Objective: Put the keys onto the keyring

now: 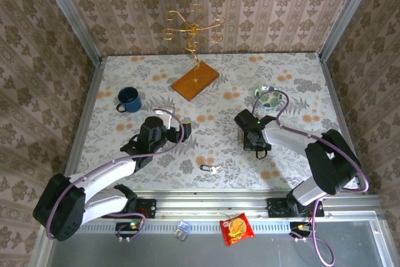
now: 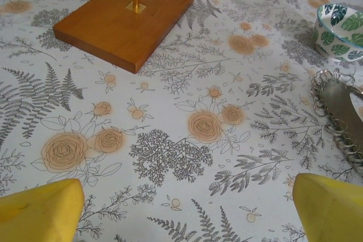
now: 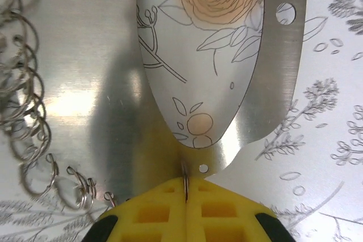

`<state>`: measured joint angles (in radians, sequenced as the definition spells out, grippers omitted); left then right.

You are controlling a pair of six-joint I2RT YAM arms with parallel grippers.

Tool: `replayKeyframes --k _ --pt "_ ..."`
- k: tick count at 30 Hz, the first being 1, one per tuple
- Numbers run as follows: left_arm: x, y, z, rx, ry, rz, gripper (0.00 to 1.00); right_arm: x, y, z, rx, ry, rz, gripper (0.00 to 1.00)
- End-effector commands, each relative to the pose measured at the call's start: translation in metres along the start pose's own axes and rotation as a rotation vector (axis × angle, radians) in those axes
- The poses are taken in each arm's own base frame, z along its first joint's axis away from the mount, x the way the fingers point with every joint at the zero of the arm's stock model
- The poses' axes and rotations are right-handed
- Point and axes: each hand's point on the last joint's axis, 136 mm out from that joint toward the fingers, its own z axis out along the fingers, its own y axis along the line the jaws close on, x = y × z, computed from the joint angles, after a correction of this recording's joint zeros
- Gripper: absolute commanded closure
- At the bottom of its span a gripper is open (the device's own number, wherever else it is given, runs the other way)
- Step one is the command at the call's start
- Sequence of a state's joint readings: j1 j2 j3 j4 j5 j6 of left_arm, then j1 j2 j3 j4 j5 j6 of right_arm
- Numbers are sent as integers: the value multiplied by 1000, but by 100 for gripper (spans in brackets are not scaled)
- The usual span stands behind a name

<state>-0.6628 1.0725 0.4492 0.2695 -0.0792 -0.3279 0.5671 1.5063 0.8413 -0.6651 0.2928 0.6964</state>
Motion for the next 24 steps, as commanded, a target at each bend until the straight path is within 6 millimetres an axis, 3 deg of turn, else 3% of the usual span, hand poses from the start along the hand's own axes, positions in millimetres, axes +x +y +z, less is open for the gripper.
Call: replayKeyframes --k 1,8,14,18,24 --pt "-26 -5 -10 -4 -64 48 5 -26 -5 -35 2 -130 -37 100" --pt "-61 -9 -29 -17 -148 205 5 -59 6 -95 -116 -377 -212 100" --pt "-87 -23 -41 8 -175 399 5 -82 38 -152 -331 -594 -379 100" --pt "-102 -36 -46 53 -174 548 7 -84 62 -181 -479 -685 -503 100" --pt "-101 -71 -54 242 -149 685 17 -71 95 -205 -678 -716 -647 100"
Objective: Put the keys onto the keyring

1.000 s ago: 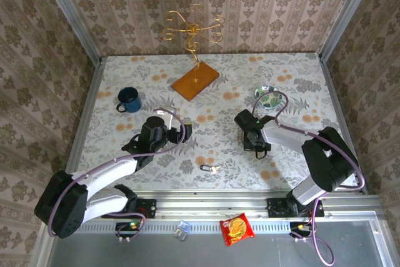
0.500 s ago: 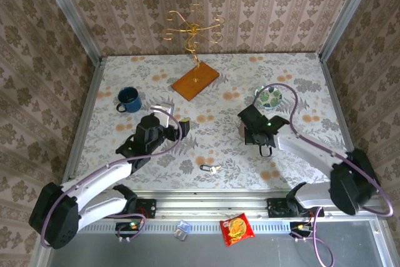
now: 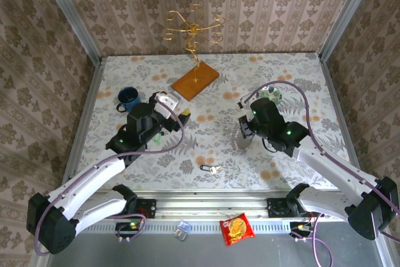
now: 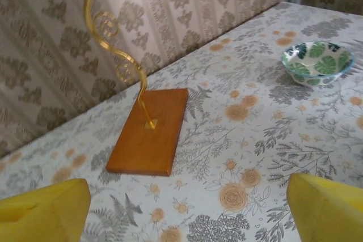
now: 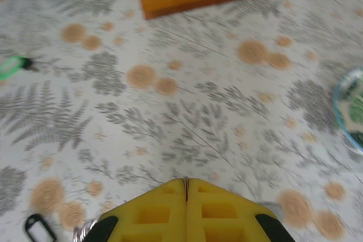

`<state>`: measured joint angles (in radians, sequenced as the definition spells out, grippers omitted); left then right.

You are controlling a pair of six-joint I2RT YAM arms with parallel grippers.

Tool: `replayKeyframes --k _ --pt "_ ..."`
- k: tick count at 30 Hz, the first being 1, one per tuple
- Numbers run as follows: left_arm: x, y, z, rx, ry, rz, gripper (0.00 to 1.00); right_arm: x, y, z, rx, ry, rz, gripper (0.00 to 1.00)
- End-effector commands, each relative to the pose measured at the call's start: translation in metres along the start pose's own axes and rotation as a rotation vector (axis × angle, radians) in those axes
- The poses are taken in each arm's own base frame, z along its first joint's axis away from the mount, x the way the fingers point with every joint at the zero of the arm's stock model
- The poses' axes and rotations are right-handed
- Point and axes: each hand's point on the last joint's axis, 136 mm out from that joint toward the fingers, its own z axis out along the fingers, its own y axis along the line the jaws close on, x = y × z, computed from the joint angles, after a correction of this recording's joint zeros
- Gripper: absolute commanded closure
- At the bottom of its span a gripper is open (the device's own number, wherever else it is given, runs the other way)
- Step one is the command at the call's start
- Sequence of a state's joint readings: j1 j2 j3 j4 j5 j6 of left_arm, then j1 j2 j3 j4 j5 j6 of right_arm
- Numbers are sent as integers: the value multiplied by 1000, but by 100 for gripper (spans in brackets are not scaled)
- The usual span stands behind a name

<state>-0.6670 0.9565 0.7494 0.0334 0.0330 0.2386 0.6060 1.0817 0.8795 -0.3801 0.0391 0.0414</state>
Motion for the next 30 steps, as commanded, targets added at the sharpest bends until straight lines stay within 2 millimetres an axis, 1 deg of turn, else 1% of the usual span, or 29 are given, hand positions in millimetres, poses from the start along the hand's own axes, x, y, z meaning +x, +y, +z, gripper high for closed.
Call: replayKeyframes --k 1,5,7,10,14,20,22,25,26,30 --pt "-6 -28 -3 169 -5 121 19 -38 36 -13 -194 -126 -114 100" --pt "-7 -44 -2 263 -32 137 26 -41 52 -14 -286 -142 -158 100" --pt "-1 -51 2 305 -17 166 34 -42 55 -14 -302 -153 -181 100" --pt "9 -57 10 337 21 189 39 -43 64 -16 -349 -169 -227 100" --pt "6 -64 17 374 -3 180 43 -45 70 -17 -388 -182 -282 100" --pt "-3 -94 13 532 -131 155 48 -45 80 -16 -435 -223 -368 100" --pt "-1 -105 10 584 -165 176 51 -45 84 -16 -453 -241 -402 100" --pt "6 -111 14 606 -174 181 54 -44 91 -16 -485 -254 -446 100" --pt "7 -116 11 644 -184 179 54 -44 93 -15 -493 -257 -455 100" --pt "14 -127 11 708 -186 173 64 -42 99 -16 -531 -264 -489 100"
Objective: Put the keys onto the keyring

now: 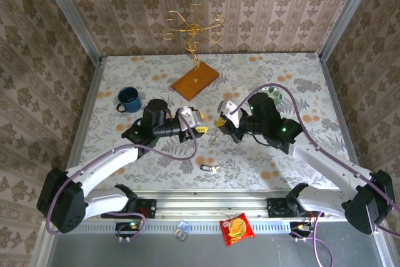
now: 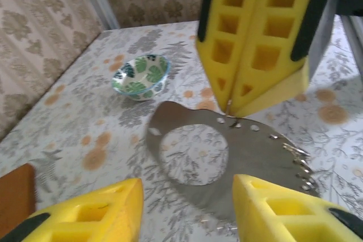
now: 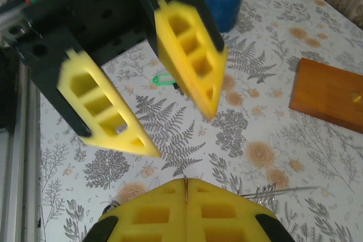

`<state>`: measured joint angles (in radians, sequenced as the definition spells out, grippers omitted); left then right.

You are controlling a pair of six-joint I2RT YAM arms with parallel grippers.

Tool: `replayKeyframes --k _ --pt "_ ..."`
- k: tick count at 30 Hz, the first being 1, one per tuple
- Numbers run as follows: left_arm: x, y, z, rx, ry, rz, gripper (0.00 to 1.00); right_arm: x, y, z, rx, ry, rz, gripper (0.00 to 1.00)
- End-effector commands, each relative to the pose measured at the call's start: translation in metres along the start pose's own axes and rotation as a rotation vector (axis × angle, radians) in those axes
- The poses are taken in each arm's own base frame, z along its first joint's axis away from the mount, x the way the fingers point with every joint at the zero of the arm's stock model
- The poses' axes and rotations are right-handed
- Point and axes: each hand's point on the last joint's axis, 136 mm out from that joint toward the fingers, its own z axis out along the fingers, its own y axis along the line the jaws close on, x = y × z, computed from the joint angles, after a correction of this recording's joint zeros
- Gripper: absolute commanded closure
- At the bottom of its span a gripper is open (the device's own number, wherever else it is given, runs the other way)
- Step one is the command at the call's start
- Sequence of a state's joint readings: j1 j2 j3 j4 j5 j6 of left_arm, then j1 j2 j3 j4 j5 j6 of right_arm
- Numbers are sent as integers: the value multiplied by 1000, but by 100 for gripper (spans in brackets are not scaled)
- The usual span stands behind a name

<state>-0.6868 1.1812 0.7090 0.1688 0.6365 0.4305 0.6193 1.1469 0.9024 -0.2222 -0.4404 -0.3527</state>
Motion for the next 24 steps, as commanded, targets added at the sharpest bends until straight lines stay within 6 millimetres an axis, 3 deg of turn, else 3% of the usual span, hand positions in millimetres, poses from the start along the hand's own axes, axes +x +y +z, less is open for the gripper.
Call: replayKeyframes --k 1,9,19,24 --pt "-11 -15 3 84 -76 35 65 -18 10 1 -61 -69 -91 100" --pt "-10 -31 4 143 -146 5 74 -17 16 8 -97 -68 -102 100" --pt "-9 -33 8 170 -147 -14 83 -21 27 10 -146 -71 -106 100" --pt "-9 -36 8 182 -150 -19 93 -21 31 12 -162 -72 -107 100"
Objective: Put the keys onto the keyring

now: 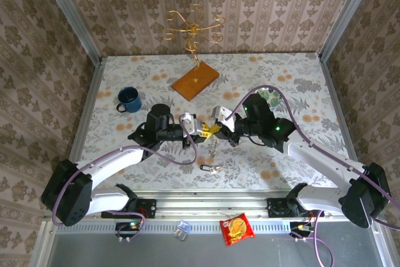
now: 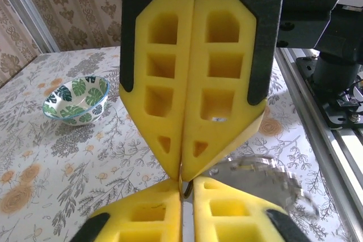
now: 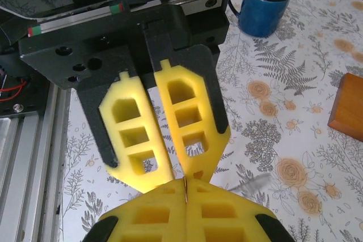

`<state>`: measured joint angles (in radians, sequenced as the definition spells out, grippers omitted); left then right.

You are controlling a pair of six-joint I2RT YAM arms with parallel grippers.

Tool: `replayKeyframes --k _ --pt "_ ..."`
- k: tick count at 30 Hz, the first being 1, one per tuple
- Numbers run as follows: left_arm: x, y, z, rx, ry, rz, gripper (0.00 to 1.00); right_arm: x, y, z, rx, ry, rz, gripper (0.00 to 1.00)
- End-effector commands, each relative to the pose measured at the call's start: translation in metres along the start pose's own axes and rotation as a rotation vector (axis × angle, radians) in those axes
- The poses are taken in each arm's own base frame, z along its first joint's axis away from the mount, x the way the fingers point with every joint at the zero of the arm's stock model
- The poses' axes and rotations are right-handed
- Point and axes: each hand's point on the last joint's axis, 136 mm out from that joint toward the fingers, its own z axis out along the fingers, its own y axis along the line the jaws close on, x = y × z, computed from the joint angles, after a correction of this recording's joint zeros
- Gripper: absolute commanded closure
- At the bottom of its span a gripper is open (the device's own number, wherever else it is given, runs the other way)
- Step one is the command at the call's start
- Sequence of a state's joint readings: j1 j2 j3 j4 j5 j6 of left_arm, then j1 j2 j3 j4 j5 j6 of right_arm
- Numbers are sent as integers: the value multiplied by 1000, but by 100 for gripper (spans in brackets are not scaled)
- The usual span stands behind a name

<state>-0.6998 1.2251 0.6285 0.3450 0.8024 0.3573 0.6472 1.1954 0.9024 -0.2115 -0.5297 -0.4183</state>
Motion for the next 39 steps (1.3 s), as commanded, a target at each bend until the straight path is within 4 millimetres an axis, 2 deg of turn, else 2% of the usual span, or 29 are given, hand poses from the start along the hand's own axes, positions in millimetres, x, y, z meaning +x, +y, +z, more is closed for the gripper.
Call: replayKeyframes --k 1,5,7,9,13,19,22,27,39 --pt "-10 -6 2 36 -45 19 96 -24 9 0 -45 -66 -50 100" --pt "-13 -5 2 26 -64 25 100 -19 8 1 -40 -51 -45 99" --pt "-12 -4 2 12 -71 27 100 -13 7 1 -26 -33 -53 81" --pt "-8 -4 3 2 -73 24 100 -6 4 0 -1 -7 -69 71" --pt "0 -4 6 -15 -61 26 100 3 -1 -9 66 26 -119 61" --pt "5 -6 11 -13 -51 44 100 13 -4 -25 163 33 -242 63" --pt "7 -6 11 -12 -47 51 100 22 0 -28 162 49 -265 64" --pt "5 -6 12 -11 -52 57 100 34 7 -22 118 74 -219 66" --pt "3 -10 12 2 -57 59 100 30 7 -5 77 49 -178 78"
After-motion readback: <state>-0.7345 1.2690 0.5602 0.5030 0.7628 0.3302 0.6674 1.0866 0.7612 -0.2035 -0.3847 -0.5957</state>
